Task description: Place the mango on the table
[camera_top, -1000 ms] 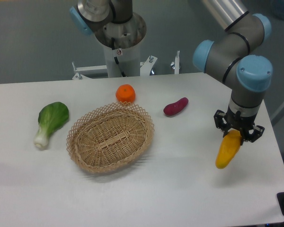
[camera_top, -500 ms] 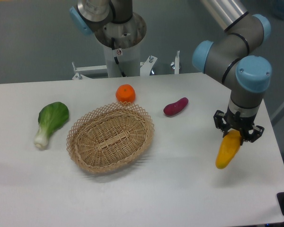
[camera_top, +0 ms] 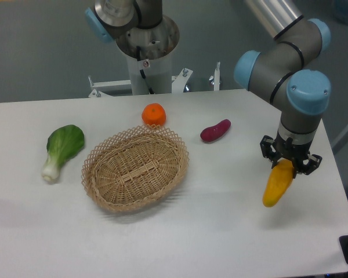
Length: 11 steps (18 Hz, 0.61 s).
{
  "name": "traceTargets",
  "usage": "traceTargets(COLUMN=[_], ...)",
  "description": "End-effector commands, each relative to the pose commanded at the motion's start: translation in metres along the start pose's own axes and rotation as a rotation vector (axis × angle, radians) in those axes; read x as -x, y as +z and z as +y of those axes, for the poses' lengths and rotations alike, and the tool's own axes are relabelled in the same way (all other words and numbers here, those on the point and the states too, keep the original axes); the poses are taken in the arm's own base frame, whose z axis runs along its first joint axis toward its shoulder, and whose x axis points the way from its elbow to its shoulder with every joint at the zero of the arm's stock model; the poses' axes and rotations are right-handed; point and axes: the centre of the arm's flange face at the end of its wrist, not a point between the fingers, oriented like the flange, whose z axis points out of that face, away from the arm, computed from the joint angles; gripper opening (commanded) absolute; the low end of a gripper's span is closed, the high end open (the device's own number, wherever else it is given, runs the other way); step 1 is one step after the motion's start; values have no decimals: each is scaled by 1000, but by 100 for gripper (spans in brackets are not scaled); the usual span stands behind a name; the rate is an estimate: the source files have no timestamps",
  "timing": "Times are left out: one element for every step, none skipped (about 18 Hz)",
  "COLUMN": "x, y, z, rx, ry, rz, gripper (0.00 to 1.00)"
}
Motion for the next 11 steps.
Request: traceTargets(x=[-1,-5,-8,-15,-17,-18,-20,-25,-29,-33,-41], y=[3,11,13,12,14,18,21,21,22,22,23], z=[-3,-10,-19,-30,-35,-36,-39,-47,-53,-59,-68], rx=[3,17,35,47,49,51,52,50,49,48,47], ry=[-5,-14,-24,-22,-23,-35,-46,-41,-34,-27,-15], rz=[2,9,5,-2,-2,4,8,7,9,10,13], gripper=[22,22,22,22,22,22,22,22,22,22,22])
